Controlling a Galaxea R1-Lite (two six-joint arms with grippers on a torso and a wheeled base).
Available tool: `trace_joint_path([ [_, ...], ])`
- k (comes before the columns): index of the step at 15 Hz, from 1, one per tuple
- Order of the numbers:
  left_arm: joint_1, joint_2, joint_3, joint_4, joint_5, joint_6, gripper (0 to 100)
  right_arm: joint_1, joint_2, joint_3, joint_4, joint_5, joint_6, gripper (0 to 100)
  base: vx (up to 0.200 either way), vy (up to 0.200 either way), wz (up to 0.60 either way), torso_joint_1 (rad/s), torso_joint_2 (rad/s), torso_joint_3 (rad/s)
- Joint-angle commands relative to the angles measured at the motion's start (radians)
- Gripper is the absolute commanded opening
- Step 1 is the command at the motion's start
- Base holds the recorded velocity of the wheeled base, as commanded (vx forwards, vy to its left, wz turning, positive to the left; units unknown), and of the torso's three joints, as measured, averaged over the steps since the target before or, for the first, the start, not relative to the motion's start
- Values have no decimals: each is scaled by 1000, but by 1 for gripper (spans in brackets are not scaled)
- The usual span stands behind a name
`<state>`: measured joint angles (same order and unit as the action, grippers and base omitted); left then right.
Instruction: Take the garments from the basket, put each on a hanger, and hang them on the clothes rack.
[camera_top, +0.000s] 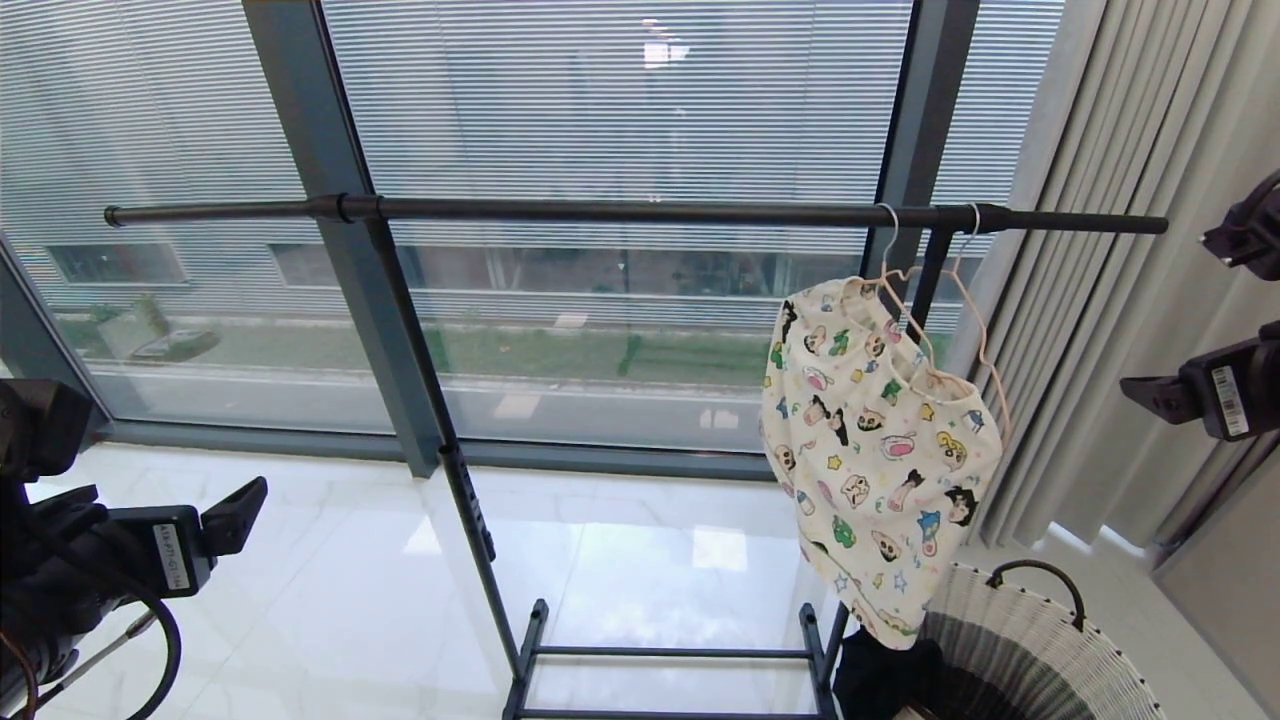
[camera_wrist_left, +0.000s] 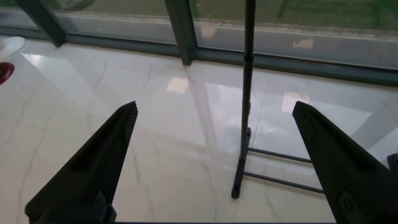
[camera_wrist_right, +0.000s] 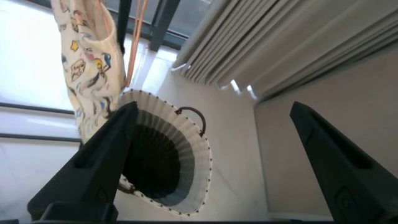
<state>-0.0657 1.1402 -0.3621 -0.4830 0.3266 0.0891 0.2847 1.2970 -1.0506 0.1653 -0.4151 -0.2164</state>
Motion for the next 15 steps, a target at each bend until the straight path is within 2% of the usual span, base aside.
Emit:
trace_joint_path([
  [1,4,-4,0,0,0,0,100,-4,-24,18,-1,4,0,100,-200,0,0,17,-2,-2],
  [9,4,-8,2,0,0,0,100,-12,-25,46,-21,2,-1,100,-200,0,0,2,3,5],
  [13,3,-19,8,0,-1,0,100,-12,-27,116,-133,1,-3,100,0,0,0,0,0,0],
  [15,3,-19,8,0,-1,0,100,-12,-31,147,-147,1,-21,100,0,0,0,0,0,0],
])
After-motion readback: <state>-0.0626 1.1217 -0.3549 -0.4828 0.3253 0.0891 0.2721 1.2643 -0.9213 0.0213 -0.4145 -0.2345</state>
